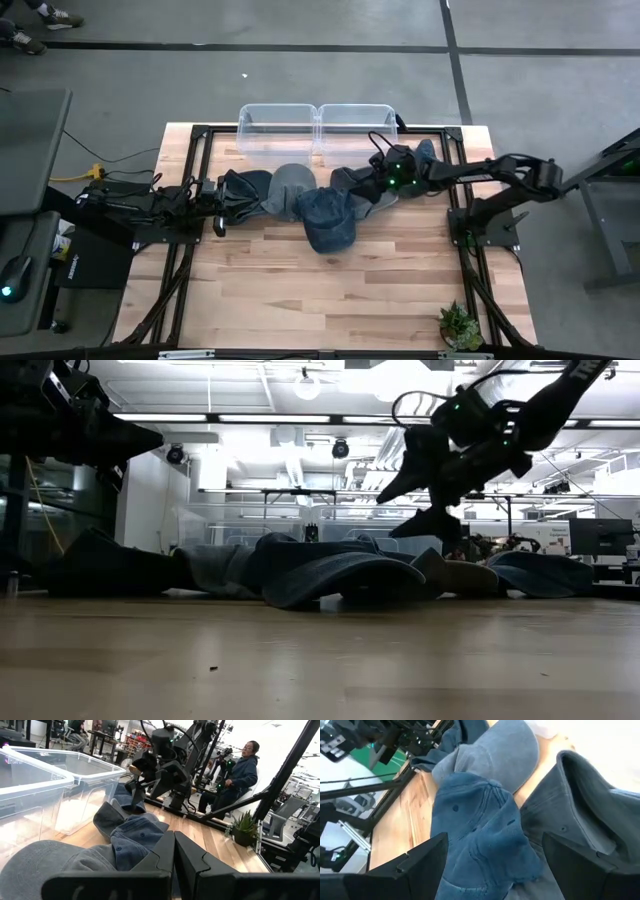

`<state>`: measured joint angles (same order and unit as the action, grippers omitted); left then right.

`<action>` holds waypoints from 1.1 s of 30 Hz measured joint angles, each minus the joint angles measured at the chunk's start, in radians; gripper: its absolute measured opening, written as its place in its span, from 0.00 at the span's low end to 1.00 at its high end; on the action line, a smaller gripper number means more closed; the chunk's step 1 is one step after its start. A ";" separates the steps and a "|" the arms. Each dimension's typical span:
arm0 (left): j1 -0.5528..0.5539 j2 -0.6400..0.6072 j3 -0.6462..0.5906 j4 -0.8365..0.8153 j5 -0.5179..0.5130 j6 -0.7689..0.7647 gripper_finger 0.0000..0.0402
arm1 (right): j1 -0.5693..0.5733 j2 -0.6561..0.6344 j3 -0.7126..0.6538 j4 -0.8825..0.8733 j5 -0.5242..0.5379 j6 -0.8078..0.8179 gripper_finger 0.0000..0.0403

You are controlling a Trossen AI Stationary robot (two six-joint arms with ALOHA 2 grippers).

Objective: Pick and place caps into container
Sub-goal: Put the middle blue cap into the left transparent container

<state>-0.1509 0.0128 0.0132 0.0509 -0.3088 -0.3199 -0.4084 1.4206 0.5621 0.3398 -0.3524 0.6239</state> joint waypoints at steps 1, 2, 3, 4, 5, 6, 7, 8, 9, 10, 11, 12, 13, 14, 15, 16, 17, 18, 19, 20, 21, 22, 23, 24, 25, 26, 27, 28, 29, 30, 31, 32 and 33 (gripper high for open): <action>0.000 0.000 0.000 0.000 0.000 0.000 0.00 | -0.002 0.017 0.000 0.010 -0.005 0.000 0.79; 0.000 0.000 0.000 0.000 0.000 0.000 0.00 | -0.004 0.034 0.000 0.023 -0.007 -0.001 0.79; 0.000 0.000 0.000 0.000 0.000 0.000 0.00 | -0.004 0.050 0.000 0.039 -0.008 -0.003 0.79; 0.000 0.000 0.000 0.000 0.000 0.000 0.00 | -0.004 0.065 0.000 0.057 -0.009 -0.008 0.79; 0.000 0.000 0.000 0.000 0.000 0.000 0.00 | -0.004 0.079 0.000 0.072 -0.009 -0.016 0.79; 0.000 0.000 0.000 0.000 0.000 0.000 0.00 | -0.004 0.092 0.000 0.087 -0.005 -0.019 0.79; 0.000 0.000 0.000 0.000 0.000 0.000 0.00 | -0.004 0.106 0.002 0.100 -0.002 -0.020 0.79; 0.000 0.000 0.000 0.000 0.000 0.000 0.00 | -0.004 0.118 0.011 0.099 -0.002 -0.021 0.79; 0.000 0.000 0.000 0.000 0.000 0.000 0.00 | -0.004 0.131 0.023 0.099 -0.003 -0.022 0.79; 0.000 0.000 0.000 0.000 0.000 0.000 0.00 | -0.003 0.144 0.037 0.100 -0.008 -0.025 0.79; 0.000 0.000 0.000 0.000 0.001 0.000 0.00 | -0.001 0.158 0.053 0.100 -0.023 -0.031 0.79; 0.000 0.000 0.000 0.000 0.001 0.000 0.00 | 0.003 0.174 0.071 0.100 -0.038 -0.043 0.79; 0.000 0.000 0.000 0.000 0.002 0.000 0.00 | 0.008 0.191 0.091 0.099 -0.054 -0.054 0.79; 0.000 0.000 0.000 0.000 0.003 0.000 0.00 | 0.014 0.208 0.113 0.094 -0.067 -0.063 0.79; 0.000 0.000 0.000 0.000 0.003 0.000 0.00 | 0.020 0.223 0.136 0.077 -0.079 -0.072 0.79; 0.000 0.000 0.000 0.000 0.003 0.000 0.00 | 0.025 0.237 0.161 0.049 -0.089 -0.082 0.79; 0.000 0.000 0.000 0.000 0.003 0.000 0.00 | 0.030 0.252 0.188 0.011 -0.093 -0.097 0.79; 0.000 0.000 0.000 0.000 0.003 0.000 0.00 | 0.035 0.264 0.214 -0.031 -0.094 -0.112 0.79; 0.000 0.000 0.000 0.000 0.003 0.000 0.00 | 0.038 0.276 0.239 -0.076 -0.092 -0.131 0.79; 0.000 0.000 0.000 0.000 0.003 0.000 0.00 | 0.040 0.286 0.263 -0.123 -0.089 -0.146 0.79; 0.000 0.000 0.000 0.000 0.003 0.000 0.00 | 0.043 0.294 0.286 -0.166 -0.082 -0.160 0.79; 0.000 0.000 0.000 0.000 0.003 0.000 0.00 | 0.043 0.298 0.308 -0.213 -0.065 -0.173 0.79; 0.000 0.000 0.000 0.000 0.003 0.000 0.00 | 0.043 0.298 0.328 -0.263 -0.044 -0.183 0.79; 0.000 0.000 0.000 0.000 0.003 0.000 0.00 | 0.043 0.298 0.347 -0.315 -0.017 -0.196 0.79; 0.000 0.000 0.000 0.000 0.003 0.000 0.00 | 0.043 0.297 0.366 -0.355 0.006 -0.211 0.79; 0.000 0.000 0.000 0.000 0.003 0.000 0.00 | 0.043 0.294 0.385 -0.392 0.025 -0.225 0.79; 0.000 0.000 0.000 0.000 0.003 0.000 0.00 | 0.043 0.294 0.405 -0.430 0.034 -0.239 0.79; 0.000 0.000 0.000 0.000 0.003 0.000 0.00 | 0.041 0.293 0.424 -0.472 0.040 -0.251 0.79; 0.000 0.000 0.000 0.000 0.003 0.000 0.00 | 0.037 0.292 0.442 -0.506 0.040 -0.264 0.79; 0.000 0.000 0.000 0.000 0.003 0.000 0.00 | 0.033 0.292 0.461 -0.539 0.031 -0.274 0.79; 0.000 0.000 0.000 0.000 0.002 0.000 0.00 | 0.028 0.292 0.478 -0.572 0.016 -0.285 0.79; 0.000 0.000 0.000 0.000 0.002 0.000 0.00 | 0.022 0.292 0.492 -0.597 -0.010 -0.290 0.79; 0.000 0.000 0.000 0.000 0.002 0.000 0.00 | 0.016 0.292 0.505 -0.615 -0.037 -0.290 0.79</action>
<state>-0.1512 0.0127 0.0132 0.0513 -0.3065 -0.3199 -0.3928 1.7130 1.0669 -0.2754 -0.3897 0.3338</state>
